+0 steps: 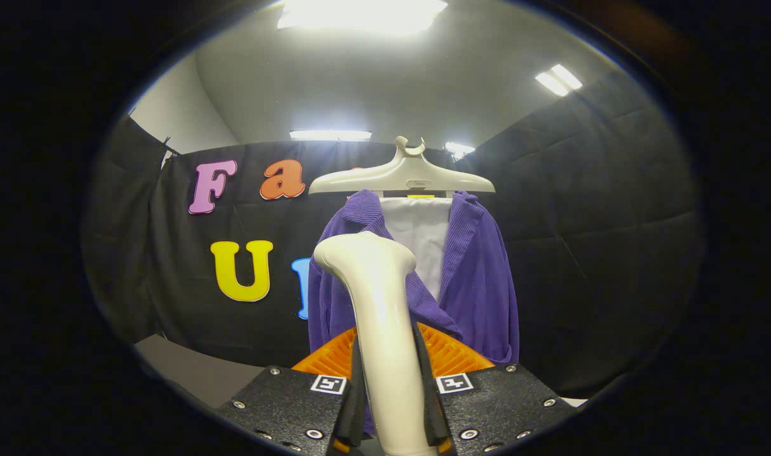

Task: Iron the clothes twice with a garment steamer, once on the left side and once on the right side.

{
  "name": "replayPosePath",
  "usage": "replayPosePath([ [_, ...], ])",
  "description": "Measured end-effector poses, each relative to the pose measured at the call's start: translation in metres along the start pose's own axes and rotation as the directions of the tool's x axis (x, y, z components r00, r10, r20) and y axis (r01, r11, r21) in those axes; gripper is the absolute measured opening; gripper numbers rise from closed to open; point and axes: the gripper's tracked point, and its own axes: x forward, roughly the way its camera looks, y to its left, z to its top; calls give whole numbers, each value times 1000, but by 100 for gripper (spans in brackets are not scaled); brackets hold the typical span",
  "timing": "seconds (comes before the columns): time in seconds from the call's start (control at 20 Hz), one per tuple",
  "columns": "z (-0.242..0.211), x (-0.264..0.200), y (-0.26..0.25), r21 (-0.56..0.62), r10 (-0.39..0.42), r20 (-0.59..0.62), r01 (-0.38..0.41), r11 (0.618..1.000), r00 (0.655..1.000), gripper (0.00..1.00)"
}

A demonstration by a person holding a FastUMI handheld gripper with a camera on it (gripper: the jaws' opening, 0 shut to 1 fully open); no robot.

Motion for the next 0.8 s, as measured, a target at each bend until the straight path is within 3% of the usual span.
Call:
replayPosePath([
  [0.45,-38,27,0,5,-27,-59,27,1000,998,37],
  [0.8,-82,16,-5,-13,-24,-125,23,1000,992,37],
])
